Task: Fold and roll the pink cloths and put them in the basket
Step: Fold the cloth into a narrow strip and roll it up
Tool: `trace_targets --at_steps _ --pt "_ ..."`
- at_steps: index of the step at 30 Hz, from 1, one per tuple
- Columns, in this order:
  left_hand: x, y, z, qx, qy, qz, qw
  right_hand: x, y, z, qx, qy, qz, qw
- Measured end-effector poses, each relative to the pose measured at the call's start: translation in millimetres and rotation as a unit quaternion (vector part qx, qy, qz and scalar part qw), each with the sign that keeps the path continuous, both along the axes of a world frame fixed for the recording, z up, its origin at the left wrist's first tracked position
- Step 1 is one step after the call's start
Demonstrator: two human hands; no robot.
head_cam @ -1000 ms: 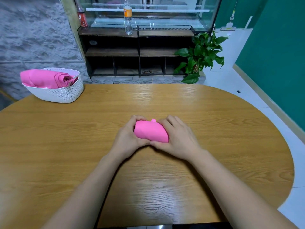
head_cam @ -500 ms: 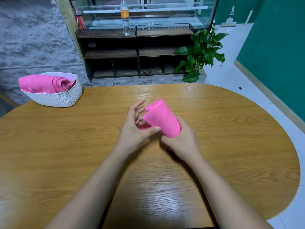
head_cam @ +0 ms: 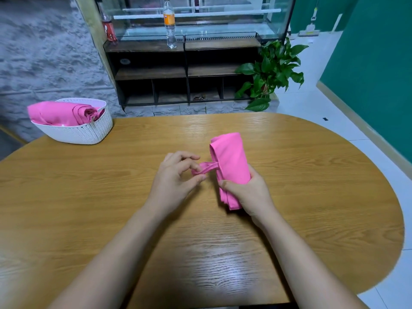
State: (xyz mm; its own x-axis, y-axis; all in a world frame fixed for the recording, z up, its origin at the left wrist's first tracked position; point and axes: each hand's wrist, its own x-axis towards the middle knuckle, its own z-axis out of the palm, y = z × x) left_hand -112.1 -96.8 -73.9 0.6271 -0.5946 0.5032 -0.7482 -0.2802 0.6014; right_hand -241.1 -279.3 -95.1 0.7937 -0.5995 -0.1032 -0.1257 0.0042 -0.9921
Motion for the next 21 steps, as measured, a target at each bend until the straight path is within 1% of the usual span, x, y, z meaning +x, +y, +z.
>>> trace_targets --at_steps 2,4,6,8,9,10,12,14,17,19,21 --pt "1 3 -1 -0.014 -0.001 0.014 1.000 0 0 0 -0.002 0.003 0.000 1.000" --pt "1 7 1 -0.026 0.023 0.010 0.999 0 2 0 -0.010 0.008 -0.007 1.000" --pt "3 14 1 0.013 0.039 -0.002 0.999 0 3 0 -0.029 0.015 -0.013 0.999" --pt "8 21 -2 0.081 0.017 -0.007 0.997 0 4 0 -0.039 0.017 -0.013 0.999" --pt "11 25 -3 0.097 0.009 -0.005 0.995 -1 5 -1 -0.041 0.017 -0.013 0.999" --pt "14 28 -4 0.092 0.014 0.002 0.996 -1 6 -1 -0.045 0.018 -0.013 0.999" --pt "15 32 -2 0.027 0.066 0.024 0.997 -2 10 0 -0.061 0.021 -0.006 0.998" --pt "12 31 1 -0.046 0.123 0.048 0.990 -2 17 2 -0.061 0.019 0.003 0.998" --pt "1 23 5 -0.112 0.147 0.086 0.979 -3 27 11 -0.080 0.023 0.000 0.997" --pt "-10 16 8 -0.171 0.201 0.106 0.959 -4 30 14 -0.091 0.026 -0.006 0.995" --pt "-18 11 10 -0.232 0.285 0.117 0.923 -3 32 15 -0.099 0.033 -0.013 0.994"
